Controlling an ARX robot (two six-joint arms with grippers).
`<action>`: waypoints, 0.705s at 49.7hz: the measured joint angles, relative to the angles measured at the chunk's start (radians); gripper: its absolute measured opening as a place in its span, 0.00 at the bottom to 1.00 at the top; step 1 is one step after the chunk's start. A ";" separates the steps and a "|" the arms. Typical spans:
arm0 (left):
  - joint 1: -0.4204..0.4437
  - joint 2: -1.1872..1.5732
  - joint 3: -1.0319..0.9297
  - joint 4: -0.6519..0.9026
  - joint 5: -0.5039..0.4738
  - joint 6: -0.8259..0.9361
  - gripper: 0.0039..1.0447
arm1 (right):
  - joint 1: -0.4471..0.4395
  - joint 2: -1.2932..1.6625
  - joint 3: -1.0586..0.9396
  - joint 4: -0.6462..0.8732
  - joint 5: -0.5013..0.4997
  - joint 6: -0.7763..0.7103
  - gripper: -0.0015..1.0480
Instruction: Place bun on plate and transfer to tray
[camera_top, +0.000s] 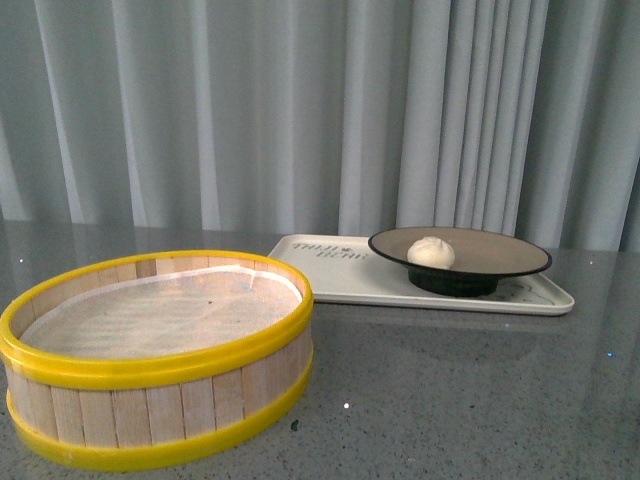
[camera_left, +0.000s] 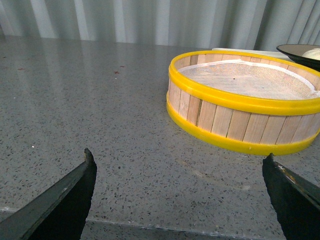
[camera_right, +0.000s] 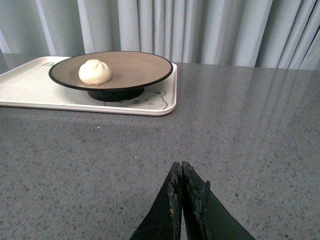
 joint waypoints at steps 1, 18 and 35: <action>0.000 0.000 0.000 0.000 0.000 0.000 0.94 | 0.000 -0.018 -0.016 0.000 -0.001 0.000 0.02; 0.000 0.000 0.000 0.000 0.000 0.000 0.94 | 0.000 -0.204 -0.137 -0.066 -0.001 0.001 0.02; 0.000 0.000 0.000 0.000 0.000 0.000 0.94 | 0.000 -0.380 -0.212 -0.159 -0.002 0.002 0.02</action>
